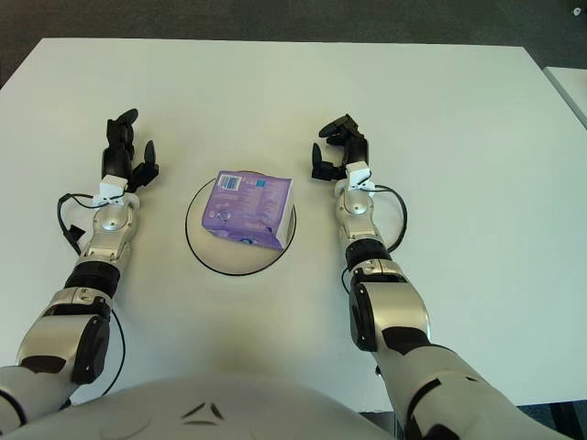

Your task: Put the tissue paper into the plate.

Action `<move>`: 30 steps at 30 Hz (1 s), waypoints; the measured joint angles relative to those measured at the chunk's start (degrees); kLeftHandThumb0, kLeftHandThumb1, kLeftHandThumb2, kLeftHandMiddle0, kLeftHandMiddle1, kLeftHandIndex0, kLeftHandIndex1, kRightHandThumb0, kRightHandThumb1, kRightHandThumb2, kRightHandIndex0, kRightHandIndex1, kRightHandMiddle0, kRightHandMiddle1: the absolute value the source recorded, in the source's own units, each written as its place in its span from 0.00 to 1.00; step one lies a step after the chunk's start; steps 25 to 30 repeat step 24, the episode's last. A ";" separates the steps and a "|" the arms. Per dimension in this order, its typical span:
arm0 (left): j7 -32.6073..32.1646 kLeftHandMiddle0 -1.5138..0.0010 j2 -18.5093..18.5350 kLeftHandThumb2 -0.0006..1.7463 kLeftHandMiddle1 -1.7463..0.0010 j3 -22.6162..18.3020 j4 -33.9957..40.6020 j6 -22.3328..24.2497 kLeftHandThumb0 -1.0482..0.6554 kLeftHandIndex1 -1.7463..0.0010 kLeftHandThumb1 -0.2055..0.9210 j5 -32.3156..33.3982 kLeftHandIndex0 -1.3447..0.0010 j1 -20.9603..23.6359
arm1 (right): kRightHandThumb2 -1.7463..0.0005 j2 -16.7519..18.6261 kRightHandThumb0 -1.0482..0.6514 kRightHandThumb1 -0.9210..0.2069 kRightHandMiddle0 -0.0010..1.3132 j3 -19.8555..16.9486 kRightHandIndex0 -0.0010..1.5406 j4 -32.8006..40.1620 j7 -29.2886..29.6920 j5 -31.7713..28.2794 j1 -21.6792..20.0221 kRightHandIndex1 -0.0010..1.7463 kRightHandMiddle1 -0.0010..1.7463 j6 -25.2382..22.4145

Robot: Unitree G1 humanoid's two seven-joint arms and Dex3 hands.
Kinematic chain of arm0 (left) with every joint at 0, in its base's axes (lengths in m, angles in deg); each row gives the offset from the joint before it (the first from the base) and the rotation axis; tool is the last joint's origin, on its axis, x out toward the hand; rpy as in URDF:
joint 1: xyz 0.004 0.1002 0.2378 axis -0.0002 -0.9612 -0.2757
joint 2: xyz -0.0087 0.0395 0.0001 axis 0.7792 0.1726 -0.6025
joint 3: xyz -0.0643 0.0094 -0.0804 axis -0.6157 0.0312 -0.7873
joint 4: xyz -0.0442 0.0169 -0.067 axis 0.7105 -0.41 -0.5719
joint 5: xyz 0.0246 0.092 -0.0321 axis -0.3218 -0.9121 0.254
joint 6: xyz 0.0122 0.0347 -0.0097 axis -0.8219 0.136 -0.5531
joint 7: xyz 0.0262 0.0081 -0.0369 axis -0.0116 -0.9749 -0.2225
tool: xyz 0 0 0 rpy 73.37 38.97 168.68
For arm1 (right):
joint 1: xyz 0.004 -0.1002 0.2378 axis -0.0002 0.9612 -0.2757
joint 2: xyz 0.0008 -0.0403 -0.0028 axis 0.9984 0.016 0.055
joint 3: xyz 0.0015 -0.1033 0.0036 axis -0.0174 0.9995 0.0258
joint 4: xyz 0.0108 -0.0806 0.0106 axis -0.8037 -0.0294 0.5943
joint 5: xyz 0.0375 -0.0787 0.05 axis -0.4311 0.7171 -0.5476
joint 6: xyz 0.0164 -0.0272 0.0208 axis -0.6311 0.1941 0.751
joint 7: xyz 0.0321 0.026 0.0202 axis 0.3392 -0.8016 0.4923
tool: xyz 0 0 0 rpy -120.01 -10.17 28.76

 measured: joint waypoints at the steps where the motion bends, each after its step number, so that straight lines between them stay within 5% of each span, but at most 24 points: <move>1: 0.00 0.84 -0.04 0.43 1.00 0.01 -0.02 -0.01 0.22 0.61 1.00 0.01 1.00 0.00 | 0.18 0.02 0.61 0.65 0.39 0.07 0.47 0.00 0.17 0.03 0.00 1.00 0.93 0.00; 30: -1.18 0.78 0.14 0.41 0.98 0.51 4.63 -1.60 0.20 0.49 1.00 -0.52 1.00 -3.35 | 0.19 1.07 0.61 0.66 0.43 0.10 0.48 1.01 -3.58 -0.73 0.58 1.00 0.90 1.01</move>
